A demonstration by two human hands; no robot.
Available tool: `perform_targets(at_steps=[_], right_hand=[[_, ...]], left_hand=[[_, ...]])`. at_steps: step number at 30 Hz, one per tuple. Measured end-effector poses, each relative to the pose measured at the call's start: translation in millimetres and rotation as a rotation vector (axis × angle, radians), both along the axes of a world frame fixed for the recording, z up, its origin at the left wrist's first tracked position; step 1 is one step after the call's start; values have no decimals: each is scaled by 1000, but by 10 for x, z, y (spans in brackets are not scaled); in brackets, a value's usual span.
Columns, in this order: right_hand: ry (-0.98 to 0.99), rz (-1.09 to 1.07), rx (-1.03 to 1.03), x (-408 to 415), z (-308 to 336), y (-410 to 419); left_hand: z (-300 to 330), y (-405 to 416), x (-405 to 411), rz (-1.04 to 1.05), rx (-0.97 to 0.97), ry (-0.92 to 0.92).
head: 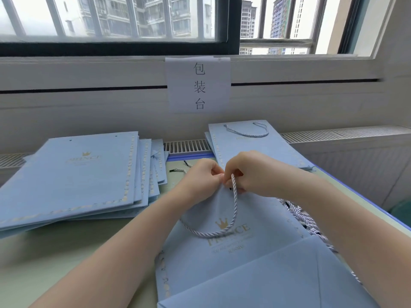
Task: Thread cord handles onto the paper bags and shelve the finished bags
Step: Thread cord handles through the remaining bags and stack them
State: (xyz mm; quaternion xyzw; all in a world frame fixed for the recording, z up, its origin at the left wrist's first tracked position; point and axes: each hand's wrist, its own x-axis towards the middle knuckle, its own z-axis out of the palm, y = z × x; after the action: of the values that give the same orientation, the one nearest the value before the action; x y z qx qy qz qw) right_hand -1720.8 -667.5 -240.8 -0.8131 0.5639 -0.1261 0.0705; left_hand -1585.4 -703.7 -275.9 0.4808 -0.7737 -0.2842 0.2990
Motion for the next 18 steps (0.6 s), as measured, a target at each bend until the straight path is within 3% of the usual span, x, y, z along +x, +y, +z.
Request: perform_targets(at_steps=[18], right_hand=[[-110, 14, -91, -148, -48, -116]], left_hand=[[83, 26, 22, 57, 130, 57]])
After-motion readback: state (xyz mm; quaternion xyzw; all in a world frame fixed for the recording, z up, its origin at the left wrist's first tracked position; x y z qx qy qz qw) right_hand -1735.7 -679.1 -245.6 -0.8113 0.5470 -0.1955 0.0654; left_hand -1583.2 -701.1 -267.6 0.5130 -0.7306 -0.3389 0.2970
